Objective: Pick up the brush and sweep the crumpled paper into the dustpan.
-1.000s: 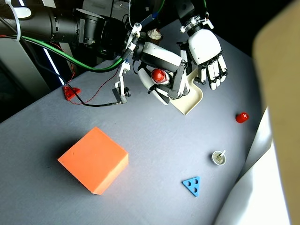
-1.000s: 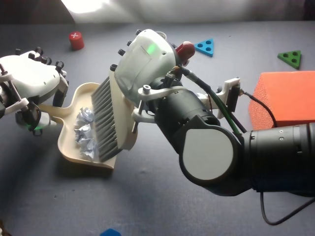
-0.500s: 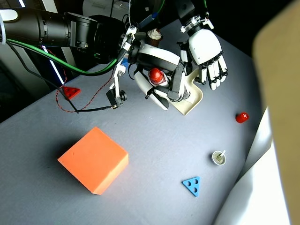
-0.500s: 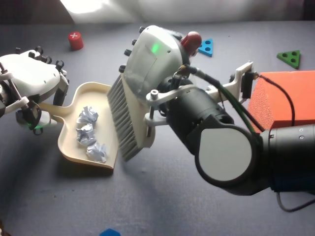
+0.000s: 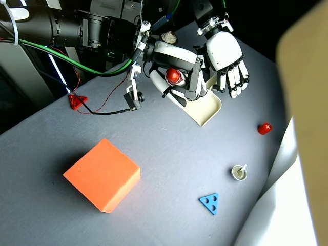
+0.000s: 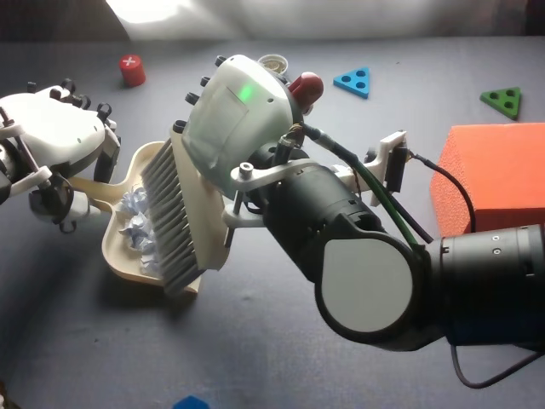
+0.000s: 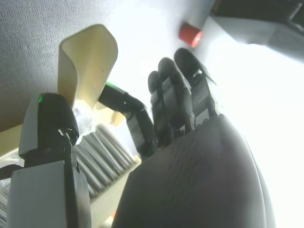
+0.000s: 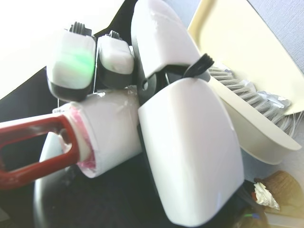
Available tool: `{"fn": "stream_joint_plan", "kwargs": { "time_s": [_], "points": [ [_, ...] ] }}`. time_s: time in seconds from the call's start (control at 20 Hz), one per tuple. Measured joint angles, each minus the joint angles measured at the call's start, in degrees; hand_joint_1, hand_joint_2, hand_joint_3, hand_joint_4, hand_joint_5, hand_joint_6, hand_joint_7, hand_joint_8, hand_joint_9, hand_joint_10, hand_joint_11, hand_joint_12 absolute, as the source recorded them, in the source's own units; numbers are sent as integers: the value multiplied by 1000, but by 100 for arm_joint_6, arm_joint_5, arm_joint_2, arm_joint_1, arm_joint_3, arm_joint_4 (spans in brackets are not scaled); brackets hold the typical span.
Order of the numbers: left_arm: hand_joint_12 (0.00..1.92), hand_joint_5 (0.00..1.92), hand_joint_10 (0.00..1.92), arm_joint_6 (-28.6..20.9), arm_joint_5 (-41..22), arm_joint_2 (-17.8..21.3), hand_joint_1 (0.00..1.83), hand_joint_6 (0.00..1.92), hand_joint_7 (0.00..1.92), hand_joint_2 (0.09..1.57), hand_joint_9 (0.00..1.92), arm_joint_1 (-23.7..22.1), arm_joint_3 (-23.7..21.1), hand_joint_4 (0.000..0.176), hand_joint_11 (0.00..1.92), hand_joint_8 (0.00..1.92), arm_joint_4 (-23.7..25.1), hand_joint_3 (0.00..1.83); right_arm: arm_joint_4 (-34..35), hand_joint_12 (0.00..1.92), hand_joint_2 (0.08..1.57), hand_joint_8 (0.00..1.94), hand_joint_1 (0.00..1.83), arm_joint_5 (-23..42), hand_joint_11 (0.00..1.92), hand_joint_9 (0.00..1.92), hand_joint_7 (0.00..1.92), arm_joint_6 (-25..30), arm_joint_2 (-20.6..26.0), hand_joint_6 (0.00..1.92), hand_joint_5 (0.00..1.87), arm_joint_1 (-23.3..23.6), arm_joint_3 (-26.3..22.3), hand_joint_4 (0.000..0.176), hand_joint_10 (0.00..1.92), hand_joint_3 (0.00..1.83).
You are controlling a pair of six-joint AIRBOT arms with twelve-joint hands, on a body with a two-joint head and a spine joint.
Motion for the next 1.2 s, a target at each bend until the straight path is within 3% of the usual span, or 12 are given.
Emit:
{"fn": "stream_joint_plan", "kwargs": {
  "time_s": [0.35, 0.45, 0.7, 0.8, 1.15, 1.2],
  "points": [
    [713, 821, 4, 0, 4, 0, 1057, 1225, 330, 1200, 315, -13, 0, 0, 0, 4, -4, 1, -391, 1921, 1208, 1941, 1524, -157, 1419, 1253, 909, 151, 439, 1921, 862, -83, -170, 0, 1921, 0],
    [690, 789, 1, 0, -2, 0, 1022, 1274, 320, 1217, 309, -31, 0, 0, 0, 4, -2, 2, -448, 1921, 1207, 1941, 1550, -162, 1418, 1234, 864, 195, 728, 1921, 856, -101, -431, 0, 1921, 0],
    [750, 849, 5, 2, -2, 0, 1057, 1183, 358, 1183, 333, -31, 0, 0, 5, 2, 0, 3, -448, 1921, 1214, 1941, 1542, -109, 1416, 1255, 912, 267, 1670, 1921, 850, -254, -1250, 0, 1921, 3],
    [746, 865, 2, 4, -2, 0, 1066, 1157, 339, 1176, 317, -31, 0, 0, 0, 1, 0, 0, -501, 1921, 1216, 1941, 1543, 81, 1419, 1254, 893, 595, 2046, 1921, 840, -249, -1543, 0, 1921, 0],
    [629, 848, 0, 7, 0, 7, 1045, 1185, 255, 1180, 260, -61, 0, 0, 0, 2, 13, 1, -564, 1921, 1217, 1941, 1526, 597, 1423, 1258, 892, 719, 2621, 1921, 823, -245, -1965, 0, 1921, 1],
    [637, 838, 0, 13, 0, 7, 1025, 1202, 262, 1181, 260, -68, 0, 36, 0, 4, 7, 1, -579, 1921, 1211, 1941, 1527, 612, 1404, 1256, 901, 717, 2684, 1921, 838, -245, -1985, 0, 1921, 0]
  ]
}}
